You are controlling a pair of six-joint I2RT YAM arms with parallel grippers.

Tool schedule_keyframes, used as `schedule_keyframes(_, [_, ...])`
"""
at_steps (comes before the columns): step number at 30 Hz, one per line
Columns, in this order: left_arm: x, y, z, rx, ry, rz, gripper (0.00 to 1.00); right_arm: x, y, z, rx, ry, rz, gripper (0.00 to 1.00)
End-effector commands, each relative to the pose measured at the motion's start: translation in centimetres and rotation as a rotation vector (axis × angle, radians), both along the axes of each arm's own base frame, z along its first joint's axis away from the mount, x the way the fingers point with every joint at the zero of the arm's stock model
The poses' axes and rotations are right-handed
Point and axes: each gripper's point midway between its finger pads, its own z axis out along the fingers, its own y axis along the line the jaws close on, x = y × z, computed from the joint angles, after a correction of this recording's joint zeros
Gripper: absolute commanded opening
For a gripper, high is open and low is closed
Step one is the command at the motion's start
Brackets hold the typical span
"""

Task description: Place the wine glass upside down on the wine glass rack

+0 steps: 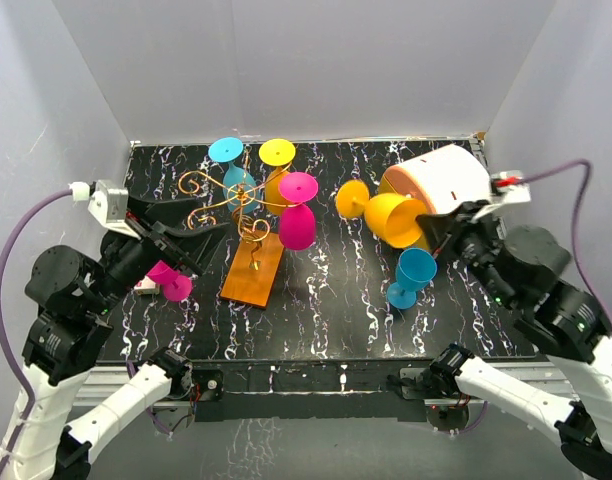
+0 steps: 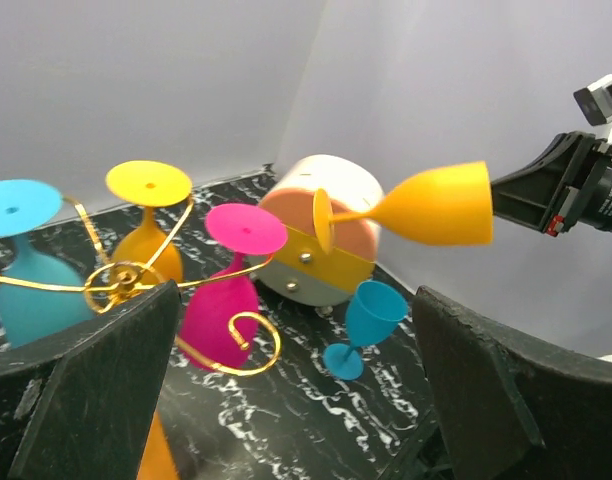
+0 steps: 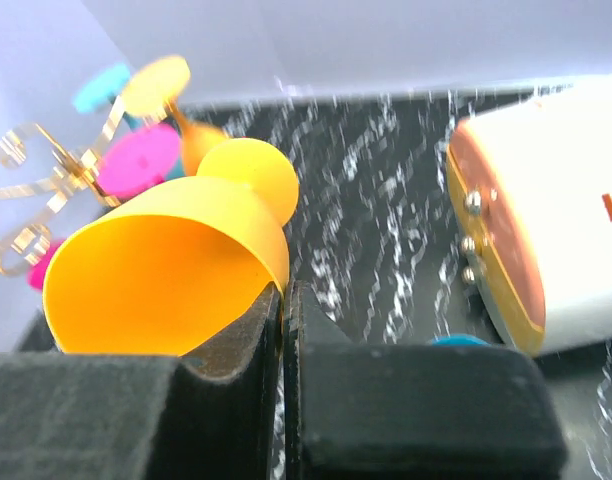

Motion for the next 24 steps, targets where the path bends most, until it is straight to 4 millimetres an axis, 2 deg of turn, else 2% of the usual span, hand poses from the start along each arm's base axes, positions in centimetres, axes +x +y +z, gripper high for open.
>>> schedule_keyframes(1, [-0.4,-2.3,3.1,-0.108,-0.030,-0.127,0.98,0.4,-1.5,8.0,0.244,-0.264,-0.088,0.00])
schedule_keyframes(6, [0.4,-4.5,3.9,-0.181,0.049,-0.216,0.97,0.2,-1.3,11.7,0.402,-0.395,-0.069,0.00])
schedule_keyframes(11, [1.6,-6.0,4.6,-0.305,0.146,-0.263,0.94,0.5,0.3,13.3,0.497,-0.452,-0.014,0.00])
schedule_keyframes(17, [3.1,-9.2,4.5,-0.491,0.296,-0.428,0.83,1.0,2.3,13.9,0.576,-0.463,0.047,0.00])
schedule_keyframes(20, [3.9,-9.8,5.2,-0.579,0.316,-0.462,0.79,1.2,2.9,13.8,0.608,-0.455,0.070,0.00])
schedule_keyframes(24, [5.6,-9.8,6.0,-0.687,0.329,-0.418,0.75,1.2,3.6,13.4,0.636,-0.447,0.097,0.00])
